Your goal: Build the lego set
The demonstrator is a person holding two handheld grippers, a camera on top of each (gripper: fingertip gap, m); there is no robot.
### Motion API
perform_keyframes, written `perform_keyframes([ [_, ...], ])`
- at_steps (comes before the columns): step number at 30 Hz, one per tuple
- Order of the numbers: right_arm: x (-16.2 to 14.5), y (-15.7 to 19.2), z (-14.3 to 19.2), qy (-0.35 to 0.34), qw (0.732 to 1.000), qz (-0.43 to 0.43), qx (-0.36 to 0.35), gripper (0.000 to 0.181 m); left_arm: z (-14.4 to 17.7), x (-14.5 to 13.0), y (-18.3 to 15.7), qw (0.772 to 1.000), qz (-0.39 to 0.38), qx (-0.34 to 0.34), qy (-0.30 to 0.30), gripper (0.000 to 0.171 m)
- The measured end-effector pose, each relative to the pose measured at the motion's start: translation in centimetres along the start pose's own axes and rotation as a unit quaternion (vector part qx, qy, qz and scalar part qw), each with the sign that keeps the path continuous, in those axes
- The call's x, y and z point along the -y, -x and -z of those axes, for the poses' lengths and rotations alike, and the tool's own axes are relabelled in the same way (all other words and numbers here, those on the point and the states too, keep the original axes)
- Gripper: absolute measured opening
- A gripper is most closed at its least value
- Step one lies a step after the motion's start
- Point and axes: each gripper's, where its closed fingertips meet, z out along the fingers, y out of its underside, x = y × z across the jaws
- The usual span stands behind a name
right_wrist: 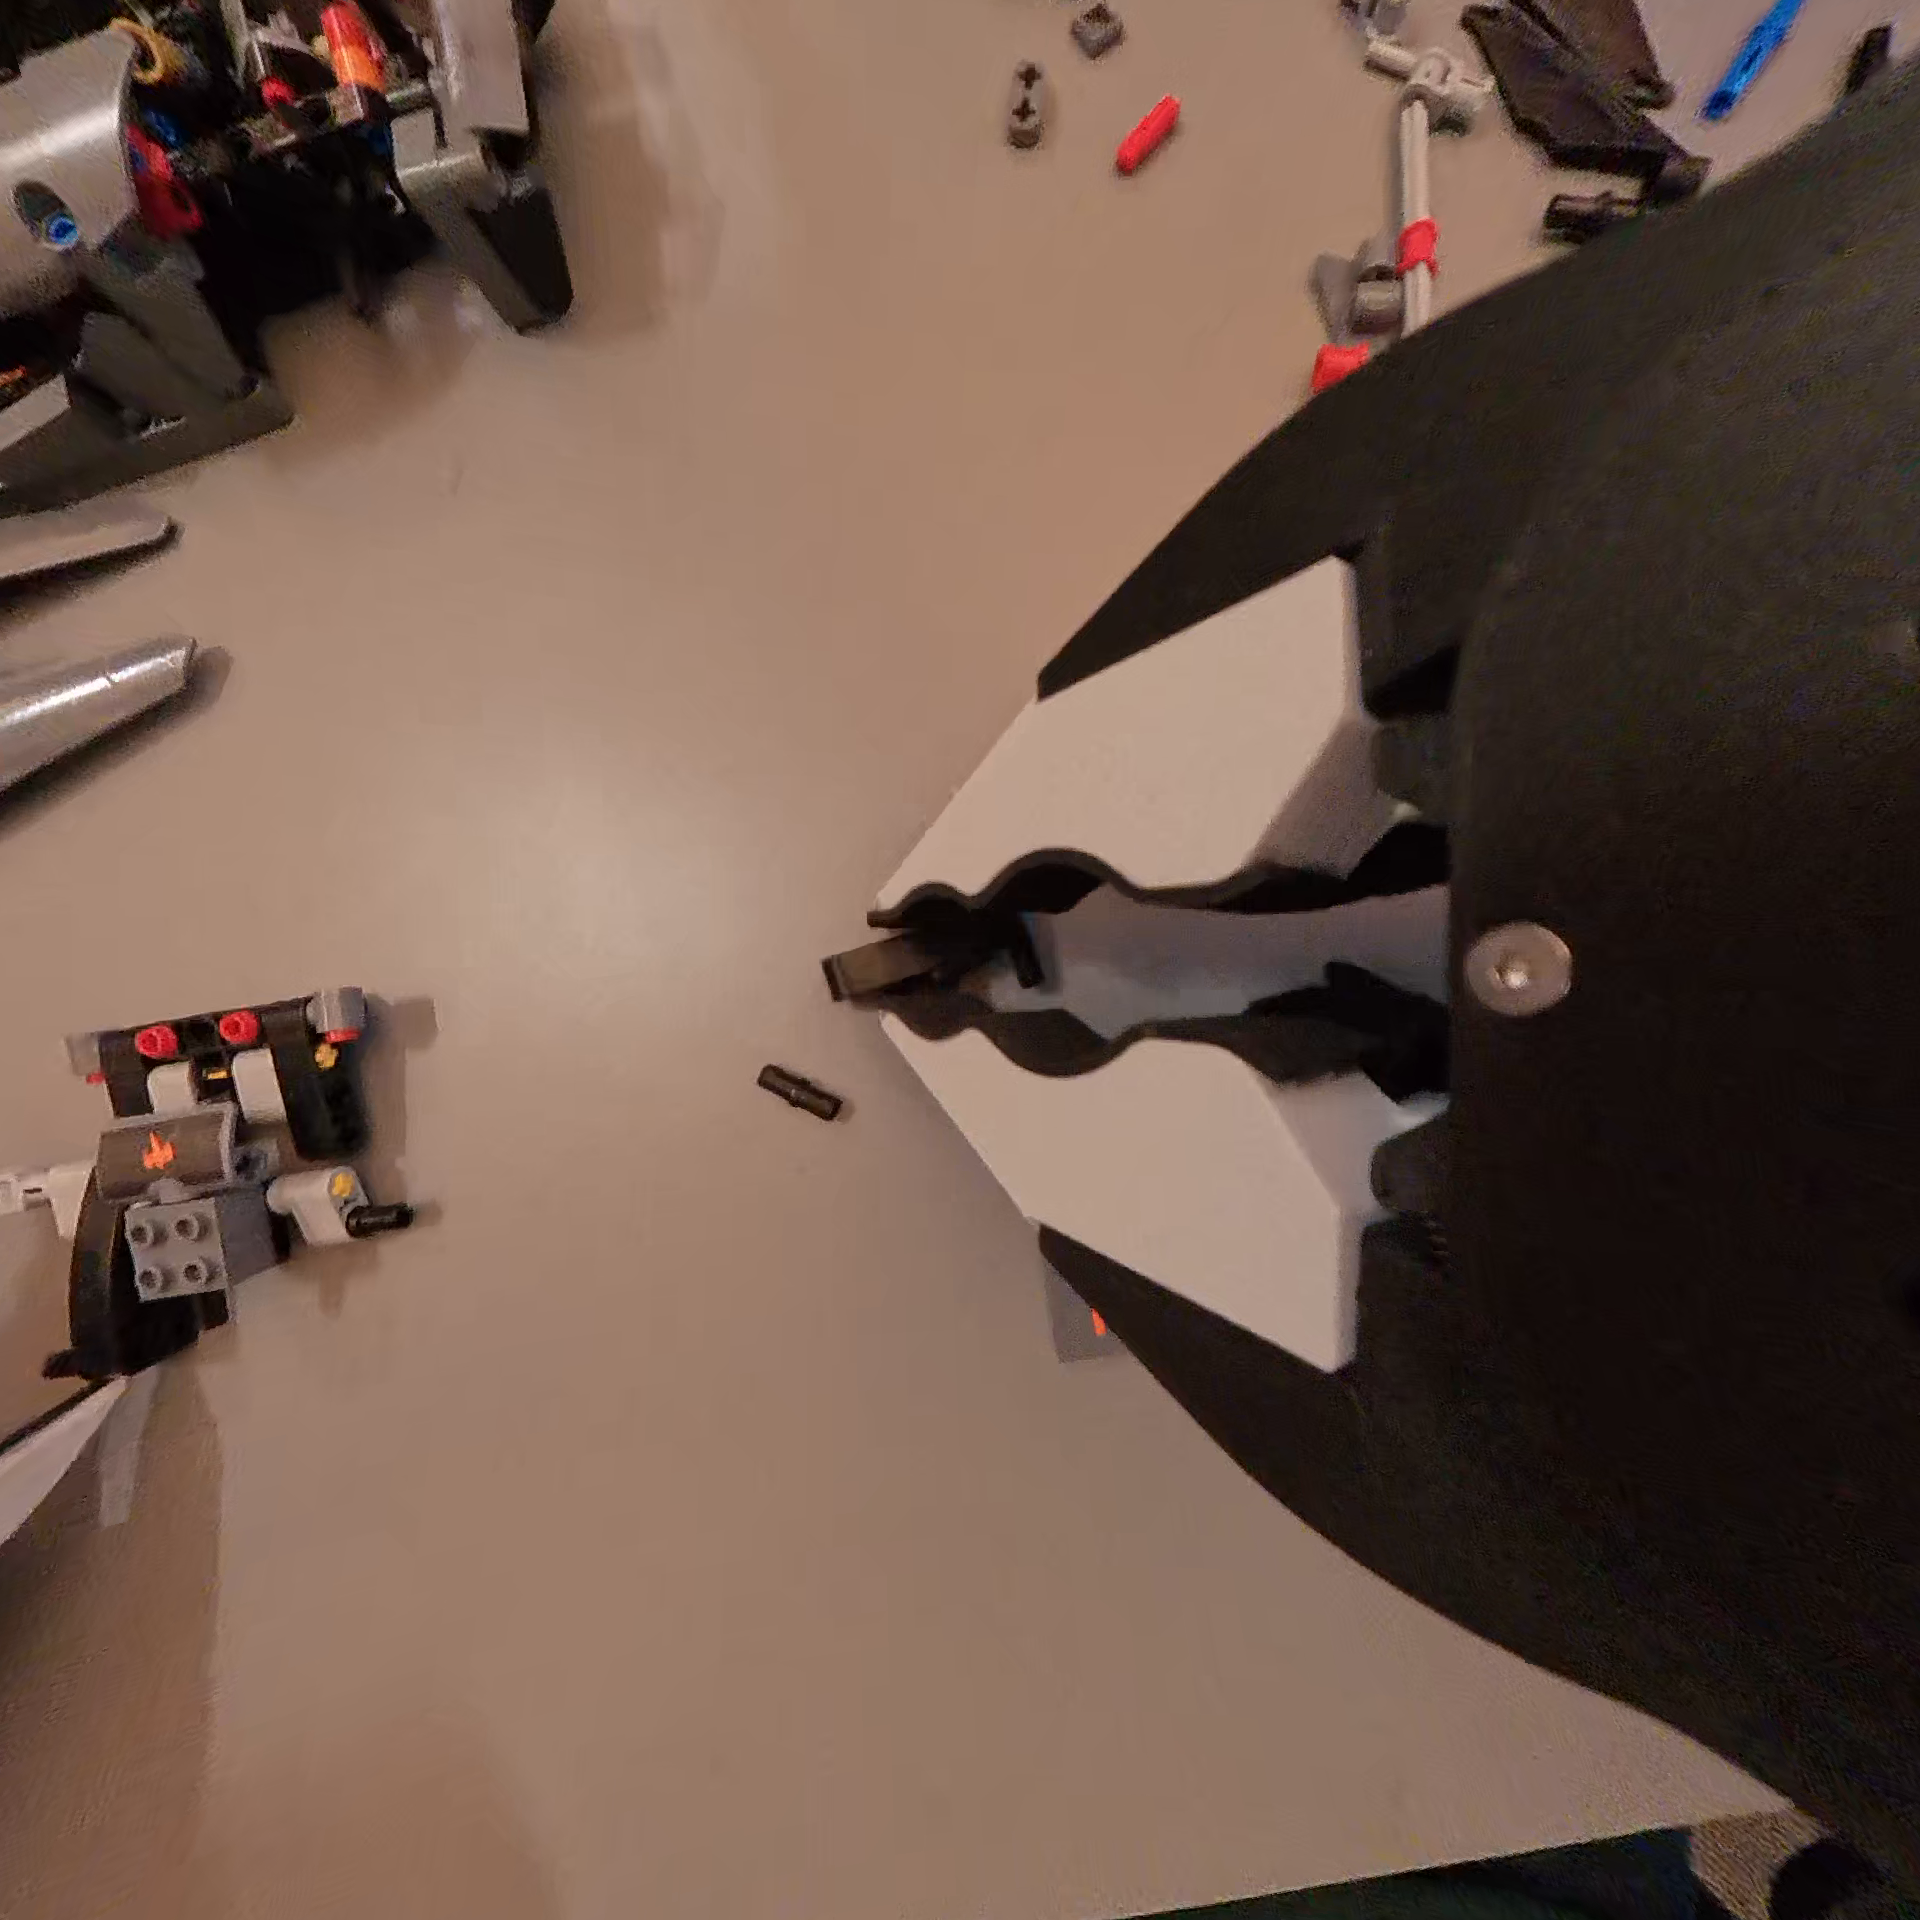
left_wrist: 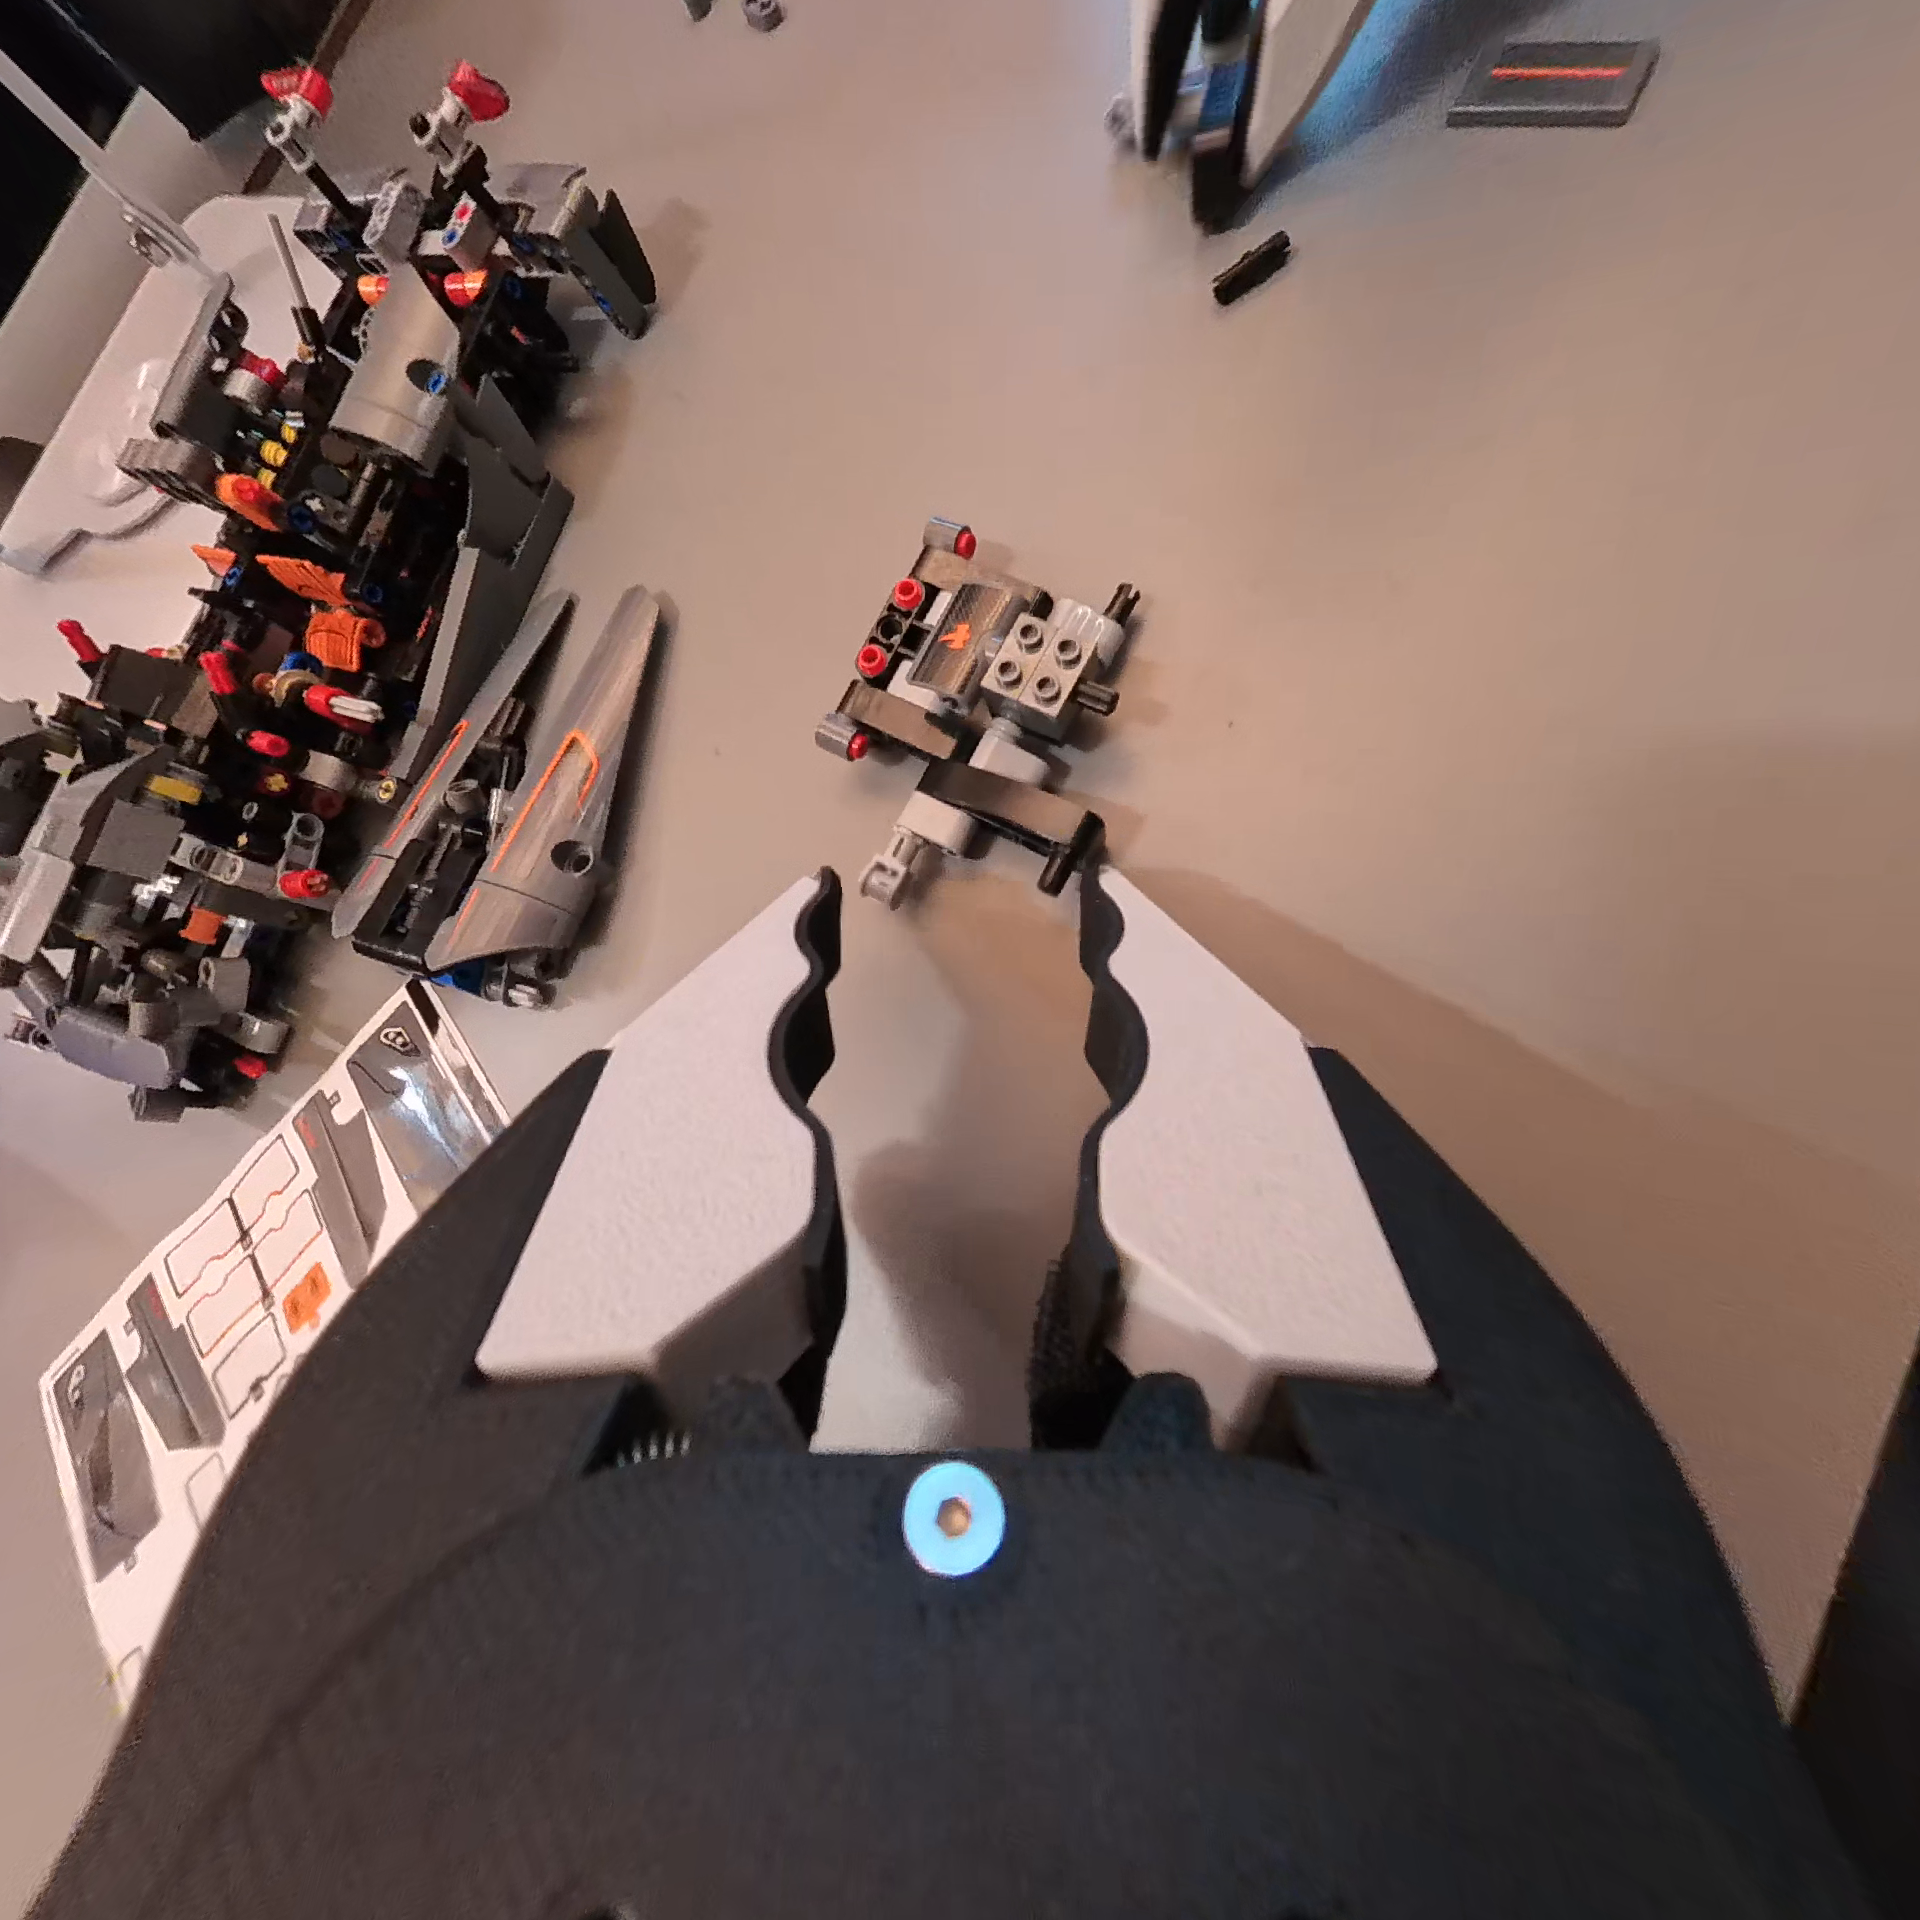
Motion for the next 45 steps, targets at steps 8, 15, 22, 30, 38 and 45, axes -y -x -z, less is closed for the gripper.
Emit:
perform_keyframes([
  [8,2.7,1.0,0.2,-0.034,0.999,0.012,0.013,0.007,0.6,0.6,0.4,1.000,0.003,0.014,-0.007,0.043],
  [15,5.0,5.7,-2.4,-0.002,0.997,0.029,0.067,0.007,0.5,0.8,-0.1,1.000,0.000,0.009,-0.008,0.043],
  [22,5.1,5.6,-1.0,-0.027,0.997,0.030,0.073,0.027,1.2,0.4,-0.2,1.000,0.003,0.013,-0.012,0.043],
  [30,4.9,6.7,-3.3,0.008,0.992,0.092,0.082,0.006,1.4,0.7,-0.2,1.000,-0.003,0.024,-0.018,0.043],
  [38,10.7,6.4,0.7,-0.164,0.951,-0.121,0.231,0.006,2.6,4.0,-1.2,0.995,-0.037,0.058,-0.071,0.043],
  [45,13.5,5.3,3.9,-0.262,0.843,-0.281,0.375,0.006,2.7,9.6,-1.5,0.979,-0.095,0.116,-0.137,0.047],
])
